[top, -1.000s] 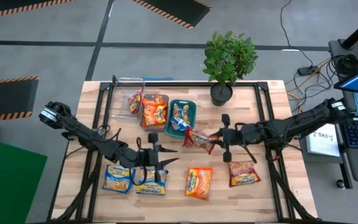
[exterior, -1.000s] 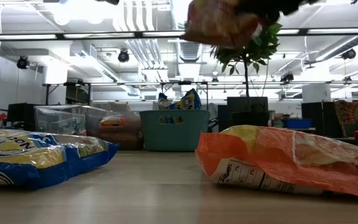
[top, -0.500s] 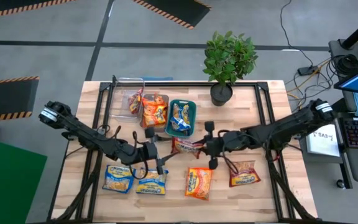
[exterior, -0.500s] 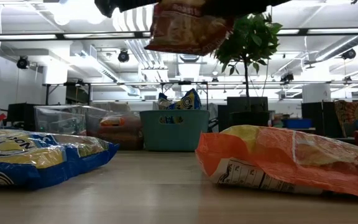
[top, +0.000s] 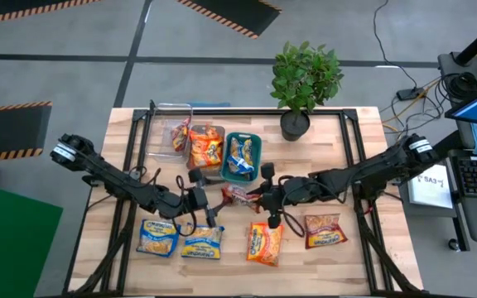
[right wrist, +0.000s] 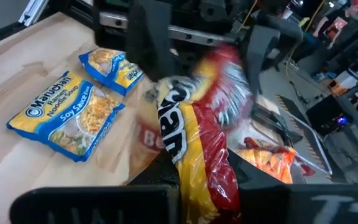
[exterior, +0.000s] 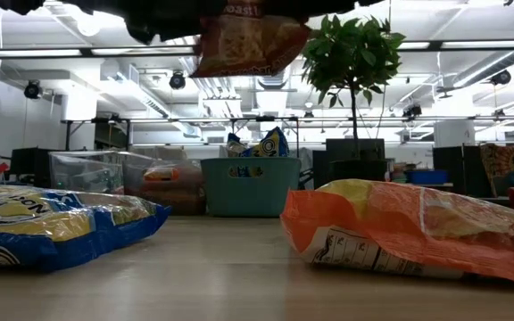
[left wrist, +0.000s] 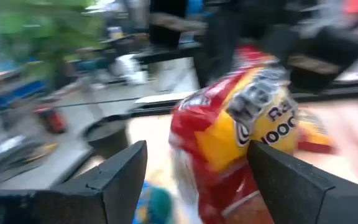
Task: Sort Maruchan noodles
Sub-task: Put the red noodle pack into the transparent bin
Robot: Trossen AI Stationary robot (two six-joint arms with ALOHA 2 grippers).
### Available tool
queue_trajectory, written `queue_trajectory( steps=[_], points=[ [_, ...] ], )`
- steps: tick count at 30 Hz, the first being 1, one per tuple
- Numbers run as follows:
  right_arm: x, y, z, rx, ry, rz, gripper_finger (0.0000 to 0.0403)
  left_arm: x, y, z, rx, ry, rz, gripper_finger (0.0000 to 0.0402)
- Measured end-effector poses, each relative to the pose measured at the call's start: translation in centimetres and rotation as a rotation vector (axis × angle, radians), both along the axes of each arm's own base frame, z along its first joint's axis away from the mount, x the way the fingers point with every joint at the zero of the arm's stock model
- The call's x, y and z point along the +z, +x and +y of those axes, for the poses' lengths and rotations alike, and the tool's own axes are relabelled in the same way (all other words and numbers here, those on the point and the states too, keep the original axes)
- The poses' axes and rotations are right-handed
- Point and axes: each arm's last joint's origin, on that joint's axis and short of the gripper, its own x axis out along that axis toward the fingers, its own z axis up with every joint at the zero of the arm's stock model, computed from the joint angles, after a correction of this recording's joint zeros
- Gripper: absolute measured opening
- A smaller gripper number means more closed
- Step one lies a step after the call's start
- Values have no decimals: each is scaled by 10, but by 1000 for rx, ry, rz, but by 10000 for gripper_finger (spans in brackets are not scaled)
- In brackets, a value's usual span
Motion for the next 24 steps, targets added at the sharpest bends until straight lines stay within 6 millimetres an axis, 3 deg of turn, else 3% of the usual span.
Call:
queue_trajectory(
  steps=[8,18,24],
  points=[
    [-2,21,5,-6,-54,14,29,-6,-2,-1,-79,0,22,225],
    [0,28,6,-46,-82,72,38,-11,-3,0,-72,13,44,104],
    [1,26,5,-64,-28,68,77,-10,-3,0,-71,17,44,47]
  ],
)
